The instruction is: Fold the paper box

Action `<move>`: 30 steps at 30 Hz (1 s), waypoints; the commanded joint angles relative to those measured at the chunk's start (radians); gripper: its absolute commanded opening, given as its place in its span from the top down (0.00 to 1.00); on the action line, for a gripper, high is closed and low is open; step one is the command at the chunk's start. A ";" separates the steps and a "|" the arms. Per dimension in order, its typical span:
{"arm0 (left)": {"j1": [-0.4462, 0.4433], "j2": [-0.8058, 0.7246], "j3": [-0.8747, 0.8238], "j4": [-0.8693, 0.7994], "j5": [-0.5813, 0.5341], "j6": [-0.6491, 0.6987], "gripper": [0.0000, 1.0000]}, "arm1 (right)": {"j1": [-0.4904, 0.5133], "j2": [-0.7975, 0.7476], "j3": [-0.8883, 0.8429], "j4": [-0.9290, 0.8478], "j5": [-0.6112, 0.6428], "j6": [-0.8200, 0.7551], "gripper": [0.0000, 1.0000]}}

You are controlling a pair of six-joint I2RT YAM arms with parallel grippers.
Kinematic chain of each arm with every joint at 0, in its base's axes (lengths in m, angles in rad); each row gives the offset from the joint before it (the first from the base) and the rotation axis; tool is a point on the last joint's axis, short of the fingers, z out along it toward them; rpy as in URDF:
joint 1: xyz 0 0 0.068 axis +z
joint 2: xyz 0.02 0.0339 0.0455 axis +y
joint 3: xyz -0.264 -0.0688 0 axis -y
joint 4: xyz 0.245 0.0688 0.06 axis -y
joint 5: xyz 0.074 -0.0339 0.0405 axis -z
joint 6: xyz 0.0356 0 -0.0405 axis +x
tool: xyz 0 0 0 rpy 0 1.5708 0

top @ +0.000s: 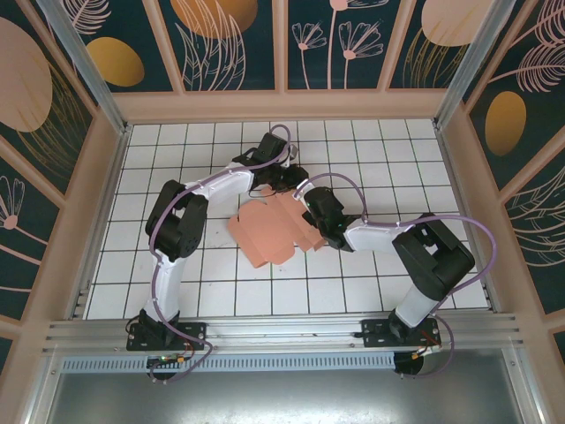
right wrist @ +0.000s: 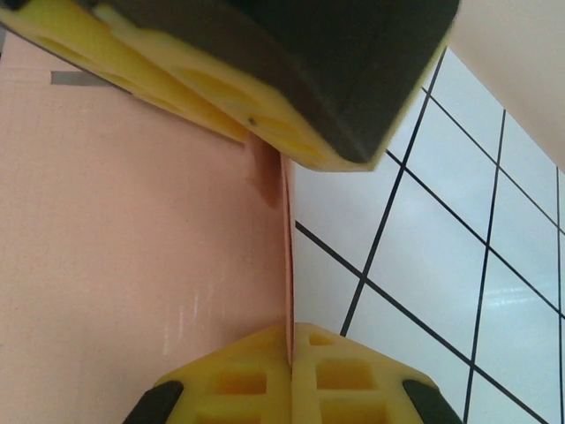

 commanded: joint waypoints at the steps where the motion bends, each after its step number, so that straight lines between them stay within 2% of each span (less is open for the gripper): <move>1: -0.033 -0.040 -0.012 0.011 0.033 0.017 0.79 | 0.022 -0.005 0.040 0.032 -0.014 0.007 1.00; 2: -0.032 -0.041 -0.013 0.012 0.031 0.017 0.78 | 0.024 -0.003 0.041 0.031 -0.012 0.007 1.00; 3: -0.032 -0.043 -0.012 0.010 0.028 0.018 0.73 | 0.025 -0.002 0.043 0.030 -0.013 0.008 1.00; 5: -0.032 -0.048 -0.014 0.011 0.022 0.020 0.56 | 0.026 0.000 0.043 0.032 -0.014 0.010 1.00; 6: -0.032 -0.049 -0.017 0.014 0.020 0.020 0.56 | 0.028 0.001 0.043 0.032 -0.016 0.012 1.00; 7: -0.032 -0.050 -0.017 0.015 0.020 0.020 0.60 | 0.028 0.003 0.044 0.032 -0.015 0.013 1.00; 8: -0.032 -0.051 -0.016 0.015 0.023 0.021 0.72 | 0.029 0.004 0.045 0.031 -0.016 0.015 1.00; 9: -0.032 -0.051 -0.017 0.015 0.022 0.023 0.80 | 0.029 0.005 0.045 0.032 -0.019 0.016 1.00; 11: -0.033 -0.052 -0.019 0.017 0.021 0.022 0.87 | 0.031 0.005 0.045 0.031 -0.022 0.019 1.00; 12: -0.032 -0.053 -0.019 0.018 0.020 0.022 0.83 | 0.031 0.006 0.045 0.033 -0.023 0.022 1.00; 13: -0.033 -0.054 -0.018 0.018 0.018 0.023 0.74 | 0.031 0.007 0.045 0.035 -0.023 0.022 1.00; 14: -0.032 -0.054 -0.019 0.018 0.013 0.022 0.56 | 0.030 0.007 0.043 0.036 -0.023 0.023 1.00; 15: -0.032 -0.056 -0.021 0.019 0.009 0.022 0.54 | 0.031 0.008 0.044 0.036 -0.024 0.023 1.00; 16: -0.032 -0.054 -0.020 0.021 0.010 0.024 0.58 | 0.031 0.010 0.044 0.037 -0.025 0.024 1.00; 18: -0.032 -0.054 -0.020 0.022 0.016 0.027 0.86 | 0.031 0.011 0.044 0.038 -0.023 0.024 1.00; 19: -0.033 -0.056 -0.020 0.021 0.014 0.028 0.87 | 0.031 0.012 0.045 0.038 -0.022 0.024 1.00; 20: -0.032 -0.057 -0.020 0.019 0.011 0.030 0.79 | 0.031 0.012 0.046 0.039 -0.020 0.025 1.00; 22: -0.033 -0.071 -0.028 0.024 -0.009 0.033 0.48 | 0.027 0.005 0.044 0.039 -0.021 0.028 1.00; 28: -0.015 -0.200 -0.146 0.126 -0.107 0.026 0.10 | 0.002 -0.032 0.021 0.045 -0.051 0.068 1.00; 30: 0.002 -0.264 -0.206 0.160 -0.137 0.021 0.01 | -0.011 -0.052 0.008 0.049 -0.072 0.087 1.00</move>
